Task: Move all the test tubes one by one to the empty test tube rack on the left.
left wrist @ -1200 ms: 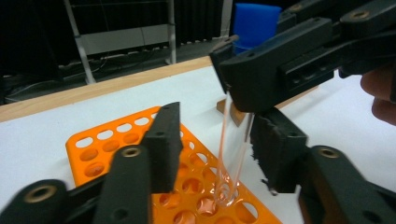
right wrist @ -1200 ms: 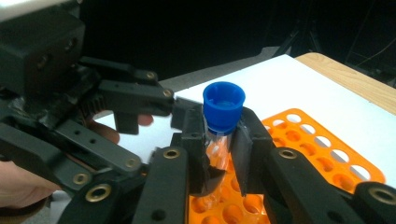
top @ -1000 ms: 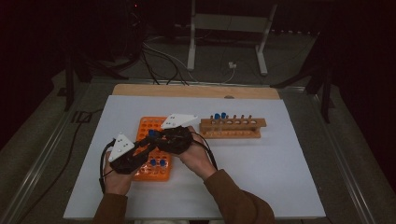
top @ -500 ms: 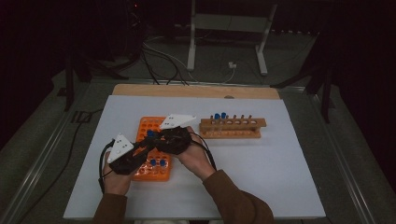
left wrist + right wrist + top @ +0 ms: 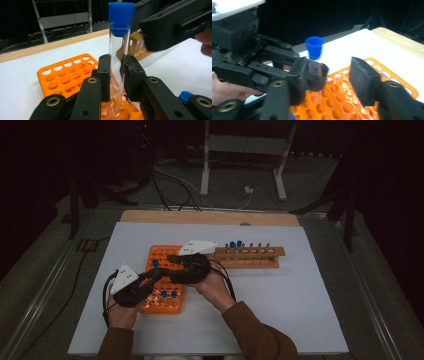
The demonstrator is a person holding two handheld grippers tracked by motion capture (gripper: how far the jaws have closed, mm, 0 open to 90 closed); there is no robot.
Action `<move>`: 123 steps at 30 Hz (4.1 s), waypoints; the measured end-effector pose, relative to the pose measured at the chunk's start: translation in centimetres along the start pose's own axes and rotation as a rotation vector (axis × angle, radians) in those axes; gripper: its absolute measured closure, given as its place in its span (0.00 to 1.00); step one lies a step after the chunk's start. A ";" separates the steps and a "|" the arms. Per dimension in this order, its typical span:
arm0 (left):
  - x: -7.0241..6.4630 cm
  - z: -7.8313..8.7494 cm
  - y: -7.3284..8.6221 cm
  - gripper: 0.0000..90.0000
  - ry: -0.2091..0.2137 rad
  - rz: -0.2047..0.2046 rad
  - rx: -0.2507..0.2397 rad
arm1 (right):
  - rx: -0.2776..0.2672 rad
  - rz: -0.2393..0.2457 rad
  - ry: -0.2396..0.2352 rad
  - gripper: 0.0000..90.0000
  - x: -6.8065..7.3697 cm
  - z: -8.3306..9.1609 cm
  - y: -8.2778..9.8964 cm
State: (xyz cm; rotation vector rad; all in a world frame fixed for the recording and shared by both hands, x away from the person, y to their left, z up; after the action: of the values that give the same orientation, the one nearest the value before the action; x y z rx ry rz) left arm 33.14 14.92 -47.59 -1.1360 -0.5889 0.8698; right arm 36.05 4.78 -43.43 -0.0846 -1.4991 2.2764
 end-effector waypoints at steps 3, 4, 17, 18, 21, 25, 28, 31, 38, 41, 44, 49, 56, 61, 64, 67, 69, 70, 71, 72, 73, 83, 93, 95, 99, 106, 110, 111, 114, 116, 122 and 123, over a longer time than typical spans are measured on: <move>0.0 0.1 0.4 0.87 -0.003 0.002 0.005 | -0.010 -0.028 0.028 0.40 -0.9 0.8 0.3; 0.1 0.1 0.5 0.87 0.000 0.003 0.007 | -0.012 -0.031 0.041 0.36 -1.2 1.1 0.4; -0.8 1.1 1.7 0.87 0.024 0.013 0.026 | -0.010 -0.070 0.201 0.12 -4.9 5.4 3.2; -0.9 1.1 1.7 0.87 0.026 0.012 0.026 | -0.008 -0.069 0.212 0.11 -5.1 5.7 3.4; -1.0 1.2 2.0 0.87 0.030 0.013 0.033 | -0.009 -0.060 0.232 0.09 -5.5 6.8 3.8; -1.0 1.2 2.5 0.87 0.033 0.016 0.051 | -0.027 -0.060 0.238 0.09 -5.9 8.1 3.9; -1.1 1.2 3.0 0.87 0.033 0.016 0.064 | -0.040 -0.063 0.245 0.09 -6.1 9.0 4.1; -1.3 1.4 3.2 0.87 0.041 0.023 0.062 | -0.043 -0.066 0.252 0.10 -6.3 9.6 4.5; -1.6 2.1 3.7 0.87 0.065 0.030 0.070 | -0.051 -0.065 0.258 0.10 -6.5 10.8 5.5; -2.0 2.1 4.3 0.87 0.074 0.011 0.099 | -0.041 -0.068 0.270 0.10 -6.7 11.1 6.1; -2.1 1.9 4.9 0.87 0.077 -0.003 0.131 | -0.048 -0.083 0.272 0.10 -6.9 11.5 6.5; -2.1 1.7 5.8 0.87 0.083 -0.014 0.186 | -0.061 -0.089 0.281 0.10 -7.1 12.6 7.0; -2.2 1.8 6.3 0.87 0.069 -0.041 0.227 | -0.071 -0.097 0.297 0.10 -7.4 13.9 7.7; -2.5 1.5 6.8 0.87 0.055 -0.089 0.272 | -0.074 -0.102 0.303 0.10 -7.4 14.3 8.1; -2.4 1.5 6.9 0.87 0.056 -0.087 0.273 | -0.071 -0.101 0.310 0.10 -7.5 14.4 8.3; -2.4 1.5 7.0 0.87 0.054 -0.087 0.273 | -0.068 -0.100 0.316 0.10 -7.6 14.4 8.6; -2.4 1.6 7.0 0.87 0.054 -0.086 0.273 | -0.068 -0.101 0.321 0.10 -7.7 14.5 8.6; -2.4 1.6 7.0 0.87 0.055 -0.085 0.273 | -0.071 -0.104 0.321 0.10 -7.8 14.6 8.6; -2.4 1.6 7.0 0.87 0.056 -0.085 0.273 | -0.071 -0.103 0.325 0.10 -7.9 14.7 8.6; -2.4 1.6 7.0 0.87 0.058 -0.082 0.271 | -0.071 -0.102 0.329 0.10 -8.0 14.7 8.6; -2.4 1.7 7.0 0.87 0.060 -0.074 0.271 | -0.071 -0.101 0.335 0.10 -8.1 14.7 8.6; -2.0 2.1 6.5 0.66 0.119 0.032 0.242 | -0.061 -0.121 0.353 0.10 -8.9 14.4 8.6; -1.1 3.2 5.7 0.44 0.108 0.078 0.186 | -0.050 -0.119 0.379 0.10 -9.8 14.2 7.9; -0.8 3.4 5.5 0.37 0.083 0.083 0.171 | -0.045 -0.109 0.388 0.10 -10.0 14.2 7.6; -0.1 3.7 5.2 0.23 0.030 0.101 0.158 | -0.027 -0.085 0.423 0.10 -10.5 14.1 7.0; 1.0 4.1 4.9 0.02 -0.035 0.114 0.146 | -0.023 -0.098 0.473 0.13 -12.4 14.2 6.3; 1.6 4.3 4.9 0.01 -0.073 0.126 0.142 | -0.018 -0.114 0.487 0.16 -13.5 14.0 6.2; 1.7 4.3 4.8 0.01 -0.076 0.130 0.138 | -0.012 -0.120 0.494 0.16 -13.9 13.9 6.3; 2.0 4.4 4.8 0.01 -0.088 0.136 0.131 | 0.008 -0.140 0.500 0.18 -14.7 13.7 6.8; 2.1 4.3 4.8 0.01 -0.092 0.141 0.128 | 0.035 -0.142 0.498 0.21 -15.1 13.3 7.4; 2.3 4.1 5.2 0.01 -0.108 0.151 0.156 | 0.054 -0.177 0.489 0.33 -16.3 12.8 8.4; 2.3 4.0 5.2 0.01 -0.109 0.152 0.158 | 0.053 -0.183 0.492 0.35 -16.5 12.8 8.6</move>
State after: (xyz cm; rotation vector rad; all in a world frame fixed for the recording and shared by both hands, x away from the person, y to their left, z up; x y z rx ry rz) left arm 29.75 19.84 -51.20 -1.0037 -0.5174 1.0955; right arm 45.02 -15.24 -48.57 -0.4391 -1.1374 1.9607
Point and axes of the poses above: each handheld gripper's, and its own axes: z roughly backward along the jaws, y roughly out of its underside, x roughly to its left, the point moved 8 cm from there along -z, roughly forward along the jaws, and after that the axes turned 4 degrees about -y, right-handed, at the moved point
